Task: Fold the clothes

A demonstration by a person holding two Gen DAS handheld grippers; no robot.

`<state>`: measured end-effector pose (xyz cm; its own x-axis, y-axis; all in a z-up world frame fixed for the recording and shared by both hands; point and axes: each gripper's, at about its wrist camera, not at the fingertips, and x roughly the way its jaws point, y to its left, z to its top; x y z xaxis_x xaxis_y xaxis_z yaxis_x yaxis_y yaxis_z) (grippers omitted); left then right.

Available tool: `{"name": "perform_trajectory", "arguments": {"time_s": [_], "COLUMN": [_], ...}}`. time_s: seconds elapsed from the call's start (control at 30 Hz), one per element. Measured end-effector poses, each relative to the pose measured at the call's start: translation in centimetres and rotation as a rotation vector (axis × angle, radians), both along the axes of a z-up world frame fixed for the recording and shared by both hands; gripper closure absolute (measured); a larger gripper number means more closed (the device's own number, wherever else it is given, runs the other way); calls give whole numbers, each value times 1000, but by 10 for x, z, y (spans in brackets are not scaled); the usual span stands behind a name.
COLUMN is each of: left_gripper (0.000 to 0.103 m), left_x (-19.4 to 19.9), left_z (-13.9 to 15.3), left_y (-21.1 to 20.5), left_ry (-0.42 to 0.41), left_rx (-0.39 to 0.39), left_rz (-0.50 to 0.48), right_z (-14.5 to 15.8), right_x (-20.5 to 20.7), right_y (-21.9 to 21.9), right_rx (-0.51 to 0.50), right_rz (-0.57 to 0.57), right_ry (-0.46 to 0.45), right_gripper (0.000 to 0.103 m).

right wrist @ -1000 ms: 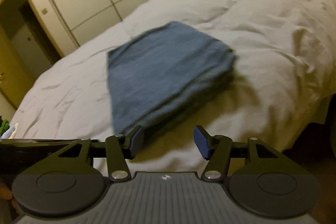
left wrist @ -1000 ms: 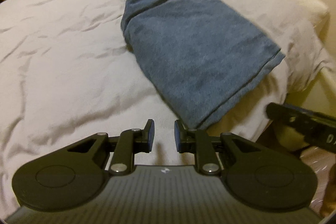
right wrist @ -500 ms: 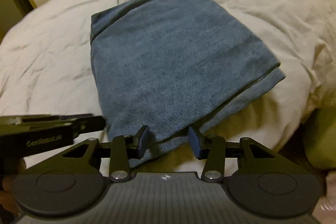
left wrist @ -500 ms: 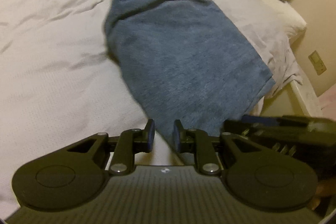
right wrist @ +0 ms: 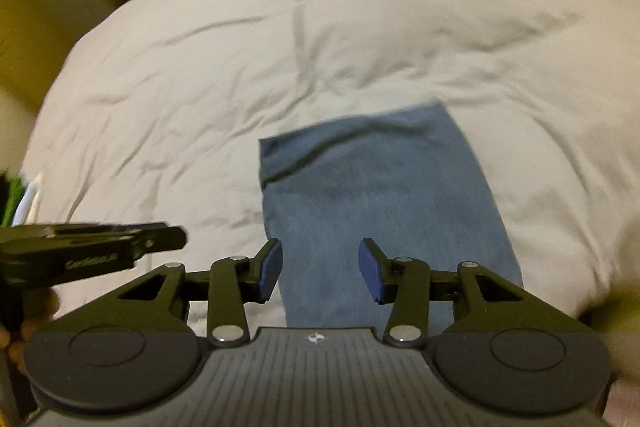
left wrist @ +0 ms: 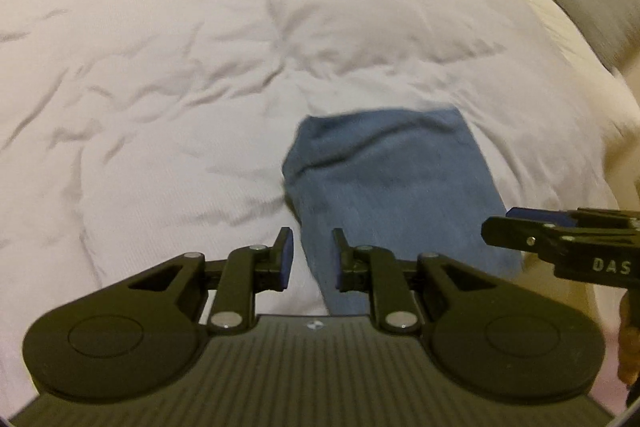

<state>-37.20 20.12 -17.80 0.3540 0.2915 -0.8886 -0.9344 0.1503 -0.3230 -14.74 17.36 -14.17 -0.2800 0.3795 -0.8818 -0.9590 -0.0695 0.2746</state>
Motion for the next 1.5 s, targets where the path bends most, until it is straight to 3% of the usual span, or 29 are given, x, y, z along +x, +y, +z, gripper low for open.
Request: {"name": "perform_trajectory", "arguments": {"time_s": [0.23,0.37,0.63,0.83,1.1,1.13,1.17,1.2,1.3,1.43,1.5], "left_gripper": [88,88,88,88,88,88,88,88,87,86,85], "left_x": [32,42,40,39,29,27,26,25,24,23,24], "left_z": [-3,-7,-43,-56,-75,-76,-78,-80,-87,-96,-99], "left_y": [30,45,57,64,67,67,67,67,64,61,61], "left_ry": [38,75,56,18,-48,-56,-64,-68,-68,-81,-75], "left_rx": [-47,-56,-135,-160,-192,-193,-195,-196,-203,-205,-212], "left_rz": [186,222,296,313,344,347,349,351,351,350,346], "right_z": [-10,-23,-41,-51,-86,-92,-97,-104,-118,-138,-149], "right_x": [29,31,24,3,-63,-72,-79,-86,-97,-83,-78], "right_y": [69,91,132,163,195,198,201,203,212,232,231], "right_rx": [-74,-98,-100,-104,-186,-199,-216,-228,-220,-204,-165], "right_rz": [312,384,478,555,730,752,772,786,815,642,601], "right_ry": [-23,-19,-6,9,92,102,114,115,104,75,-11], "right_gripper": [57,57,57,57,57,60,90,101,102,103,103]}}
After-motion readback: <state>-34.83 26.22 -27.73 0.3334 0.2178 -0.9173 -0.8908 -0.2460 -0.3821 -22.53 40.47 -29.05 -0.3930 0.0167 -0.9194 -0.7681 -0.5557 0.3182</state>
